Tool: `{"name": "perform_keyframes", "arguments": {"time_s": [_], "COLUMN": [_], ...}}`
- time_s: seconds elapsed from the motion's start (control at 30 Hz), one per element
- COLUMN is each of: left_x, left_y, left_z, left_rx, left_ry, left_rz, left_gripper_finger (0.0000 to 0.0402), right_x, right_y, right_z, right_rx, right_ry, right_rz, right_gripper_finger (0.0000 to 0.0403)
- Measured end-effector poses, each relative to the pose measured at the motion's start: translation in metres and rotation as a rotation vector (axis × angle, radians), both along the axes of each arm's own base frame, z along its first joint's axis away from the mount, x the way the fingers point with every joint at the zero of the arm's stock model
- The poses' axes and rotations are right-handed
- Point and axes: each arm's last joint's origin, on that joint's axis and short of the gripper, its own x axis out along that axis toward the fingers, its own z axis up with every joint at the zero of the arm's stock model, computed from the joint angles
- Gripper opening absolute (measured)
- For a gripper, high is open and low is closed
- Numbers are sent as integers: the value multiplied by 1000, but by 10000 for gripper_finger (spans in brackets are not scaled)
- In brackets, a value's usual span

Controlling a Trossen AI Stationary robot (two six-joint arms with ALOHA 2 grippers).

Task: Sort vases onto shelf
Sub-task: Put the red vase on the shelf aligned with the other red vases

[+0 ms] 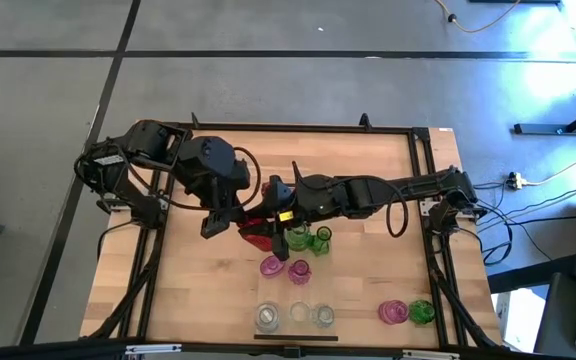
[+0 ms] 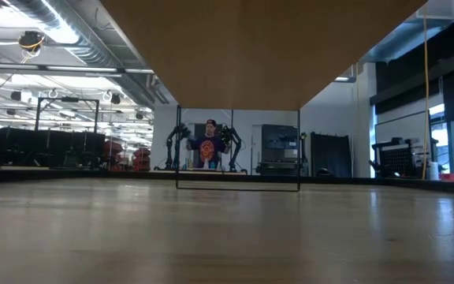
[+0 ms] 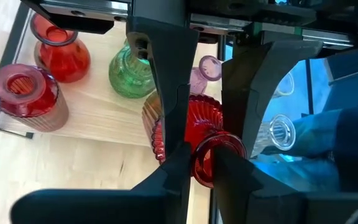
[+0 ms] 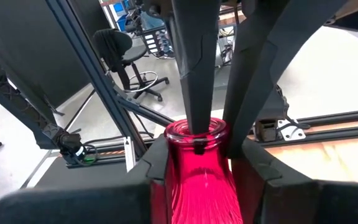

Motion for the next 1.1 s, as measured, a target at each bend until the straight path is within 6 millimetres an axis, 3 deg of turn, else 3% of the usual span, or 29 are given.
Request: {"name": "perform_keyframes", "arguments": {"time_s": [0.5, 0.77, 1.1], "left_x": [-8, -8, -8], "left_y": [6, 8, 15], "left_z": [4, 4, 4], "left_rx": [15, 4, -29], "left_ry": [-10, -8, 2], "left_rz": [6, 14, 35], "left_gripper_finger": [58, 107, 94], "right_x": [0, 0, 0], "right_y": [-1, -1, -1], "right_z": [1, 1, 0], "right_rx": [-5, -10, -5], "right_ry": [-10, -6, -2], "right_rz": [-2, -3, -9], "right_gripper_finger": [89, 89, 88]}}
